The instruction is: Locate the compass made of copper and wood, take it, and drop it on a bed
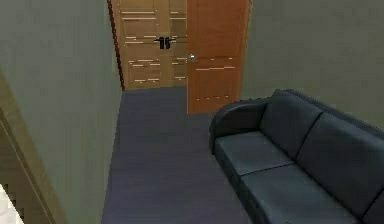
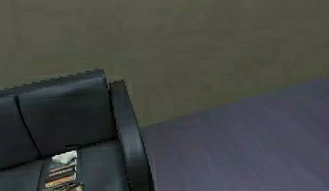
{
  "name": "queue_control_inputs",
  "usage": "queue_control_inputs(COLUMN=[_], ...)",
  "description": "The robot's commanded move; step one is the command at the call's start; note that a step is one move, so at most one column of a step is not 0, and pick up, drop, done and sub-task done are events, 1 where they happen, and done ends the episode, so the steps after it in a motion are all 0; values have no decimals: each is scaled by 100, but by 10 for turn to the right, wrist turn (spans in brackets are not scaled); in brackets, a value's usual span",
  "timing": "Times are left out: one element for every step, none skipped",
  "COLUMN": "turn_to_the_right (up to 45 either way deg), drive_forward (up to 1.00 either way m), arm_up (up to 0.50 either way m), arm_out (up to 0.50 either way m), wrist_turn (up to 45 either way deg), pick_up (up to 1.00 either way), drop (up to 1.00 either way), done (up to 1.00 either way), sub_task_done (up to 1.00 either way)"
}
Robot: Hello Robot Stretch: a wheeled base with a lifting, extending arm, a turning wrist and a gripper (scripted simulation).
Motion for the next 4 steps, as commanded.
queue_control_inputs(turn_to_the_right=[0,-120,0,0], drive_forward=[40,0,100,100], arm_up=[0,0,0,0], arm_out=[0,0,0,0], wrist_turn=[0,0,0,0], pick_up=[0,0,0,0], drop=[0,0,0,0], done=[0,0,0,0], sub_task_done=[0,0,0,0])
